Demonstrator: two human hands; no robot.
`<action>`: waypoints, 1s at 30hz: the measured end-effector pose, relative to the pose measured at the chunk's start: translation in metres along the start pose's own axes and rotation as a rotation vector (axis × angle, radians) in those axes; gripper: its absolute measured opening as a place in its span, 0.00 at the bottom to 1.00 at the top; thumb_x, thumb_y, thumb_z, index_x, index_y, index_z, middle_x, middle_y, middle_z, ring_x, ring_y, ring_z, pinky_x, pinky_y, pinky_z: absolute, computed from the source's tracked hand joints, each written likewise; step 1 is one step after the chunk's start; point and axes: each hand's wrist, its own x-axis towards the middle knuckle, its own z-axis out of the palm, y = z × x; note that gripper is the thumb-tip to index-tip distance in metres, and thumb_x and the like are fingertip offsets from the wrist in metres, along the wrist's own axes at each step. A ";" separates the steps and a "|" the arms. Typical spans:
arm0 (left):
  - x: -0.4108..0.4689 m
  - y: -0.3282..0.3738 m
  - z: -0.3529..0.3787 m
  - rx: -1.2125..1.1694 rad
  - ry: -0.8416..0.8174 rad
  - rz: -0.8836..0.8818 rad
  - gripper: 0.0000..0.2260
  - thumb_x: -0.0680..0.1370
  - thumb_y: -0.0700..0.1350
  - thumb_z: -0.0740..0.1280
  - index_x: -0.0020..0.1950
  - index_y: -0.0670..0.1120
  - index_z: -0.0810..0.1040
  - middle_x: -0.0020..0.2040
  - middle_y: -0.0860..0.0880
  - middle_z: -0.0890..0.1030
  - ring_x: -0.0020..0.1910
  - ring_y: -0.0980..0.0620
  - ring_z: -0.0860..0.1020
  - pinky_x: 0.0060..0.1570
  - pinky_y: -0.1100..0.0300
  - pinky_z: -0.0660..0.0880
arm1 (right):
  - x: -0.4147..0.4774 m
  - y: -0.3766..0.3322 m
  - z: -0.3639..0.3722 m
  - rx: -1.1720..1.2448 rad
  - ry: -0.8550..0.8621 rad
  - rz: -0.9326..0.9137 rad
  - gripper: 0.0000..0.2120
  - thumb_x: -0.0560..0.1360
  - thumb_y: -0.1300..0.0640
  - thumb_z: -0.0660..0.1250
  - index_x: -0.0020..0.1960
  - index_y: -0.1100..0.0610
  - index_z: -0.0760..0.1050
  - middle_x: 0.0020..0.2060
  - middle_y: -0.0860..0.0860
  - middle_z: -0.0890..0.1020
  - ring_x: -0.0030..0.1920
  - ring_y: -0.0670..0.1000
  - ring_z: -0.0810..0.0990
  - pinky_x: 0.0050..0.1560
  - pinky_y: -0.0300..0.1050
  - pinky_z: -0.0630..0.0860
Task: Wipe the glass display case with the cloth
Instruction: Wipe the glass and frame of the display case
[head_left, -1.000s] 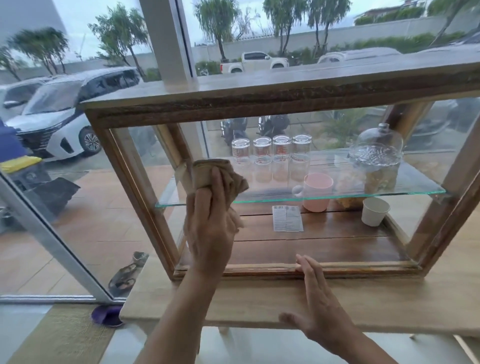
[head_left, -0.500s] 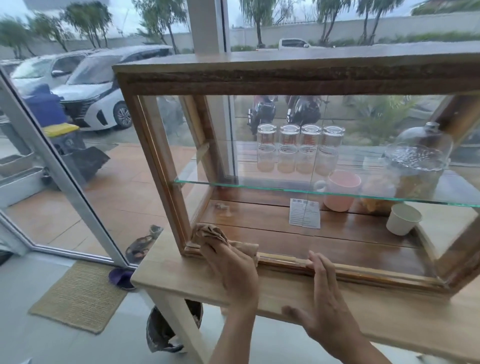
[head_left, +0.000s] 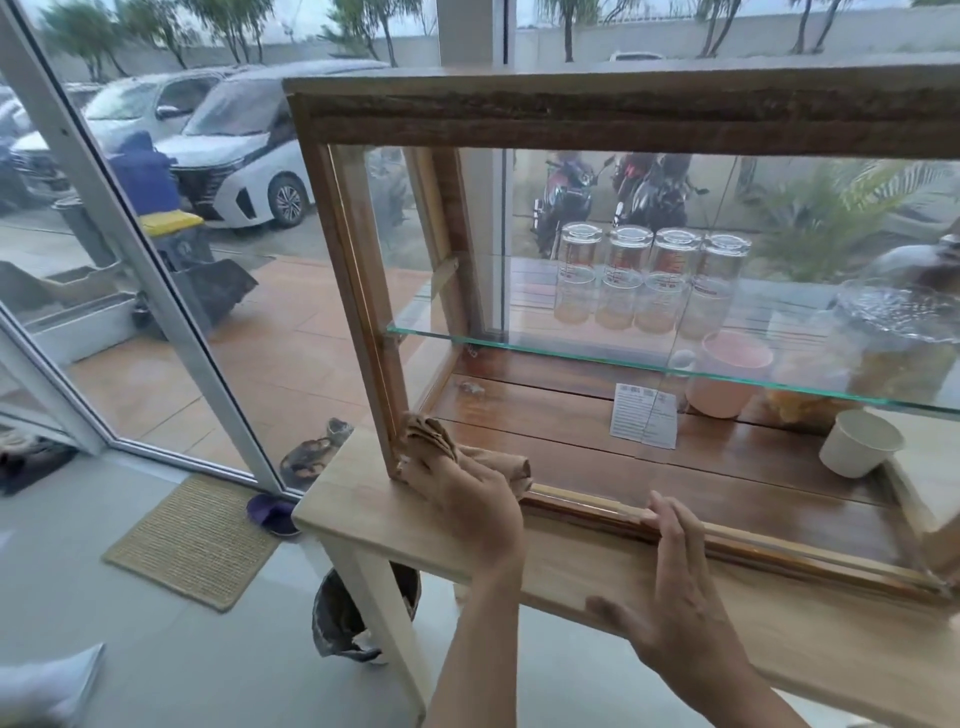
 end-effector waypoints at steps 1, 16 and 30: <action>0.000 -0.004 -0.003 0.004 0.014 -0.041 0.19 0.80 0.38 0.56 0.70 0.34 0.68 0.62 0.35 0.71 0.62 0.34 0.71 0.65 0.49 0.69 | -0.001 0.000 0.001 0.004 -0.002 0.000 0.53 0.62 0.35 0.70 0.76 0.56 0.50 0.70 0.47 0.58 0.69 0.51 0.67 0.67 0.44 0.65; -0.024 0.023 -0.004 -0.097 -0.028 -0.001 0.12 0.76 0.33 0.67 0.59 0.33 0.77 0.50 0.36 0.77 0.50 0.37 0.77 0.52 0.58 0.69 | 0.001 -0.002 0.000 -0.035 -0.008 -0.002 0.53 0.62 0.34 0.69 0.76 0.59 0.50 0.70 0.51 0.58 0.69 0.56 0.66 0.69 0.49 0.66; 0.010 0.014 -0.009 -0.084 0.105 0.045 0.19 0.77 0.31 0.64 0.68 0.31 0.70 0.61 0.32 0.75 0.62 0.38 0.72 0.63 0.65 0.62 | -0.001 -0.002 0.000 -0.033 -0.014 0.001 0.52 0.63 0.35 0.68 0.76 0.59 0.51 0.70 0.50 0.58 0.69 0.54 0.66 0.68 0.49 0.67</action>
